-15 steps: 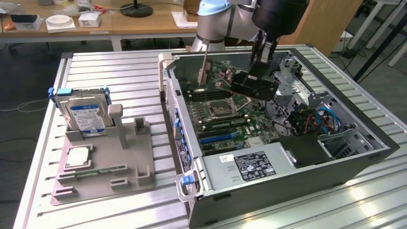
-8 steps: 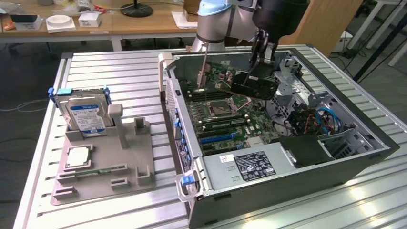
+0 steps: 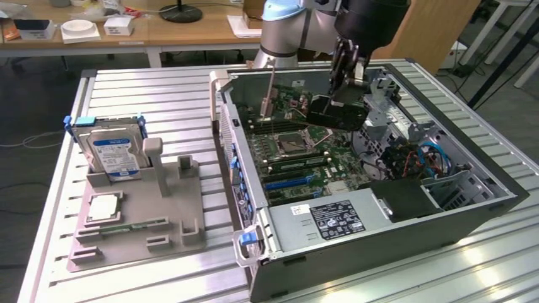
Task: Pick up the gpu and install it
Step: 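Insert the gpu into the slot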
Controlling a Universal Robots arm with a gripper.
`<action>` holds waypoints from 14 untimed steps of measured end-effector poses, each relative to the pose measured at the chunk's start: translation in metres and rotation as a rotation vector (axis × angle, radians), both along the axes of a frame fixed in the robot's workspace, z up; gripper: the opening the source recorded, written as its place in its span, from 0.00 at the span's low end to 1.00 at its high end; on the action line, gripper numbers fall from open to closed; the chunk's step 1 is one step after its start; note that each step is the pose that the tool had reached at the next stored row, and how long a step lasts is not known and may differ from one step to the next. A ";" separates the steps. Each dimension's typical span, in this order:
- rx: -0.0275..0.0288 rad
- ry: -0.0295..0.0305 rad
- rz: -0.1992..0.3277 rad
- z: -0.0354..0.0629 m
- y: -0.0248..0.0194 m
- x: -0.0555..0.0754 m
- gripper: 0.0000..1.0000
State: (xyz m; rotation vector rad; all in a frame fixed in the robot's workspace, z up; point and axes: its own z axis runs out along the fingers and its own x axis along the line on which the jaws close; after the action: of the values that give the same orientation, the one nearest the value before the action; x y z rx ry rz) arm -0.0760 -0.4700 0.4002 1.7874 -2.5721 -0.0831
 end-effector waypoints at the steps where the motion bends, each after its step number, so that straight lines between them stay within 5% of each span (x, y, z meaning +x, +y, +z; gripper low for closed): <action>1: 0.0001 0.0000 0.011 -0.0001 0.0000 0.000 0.26; 14: 0.0017 0.0000 0.171 -0.0009 0.0000 0.003 0.26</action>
State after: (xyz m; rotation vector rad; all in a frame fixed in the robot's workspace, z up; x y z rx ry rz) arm -0.0734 -0.4700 0.3994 1.9984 -2.4073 -0.0838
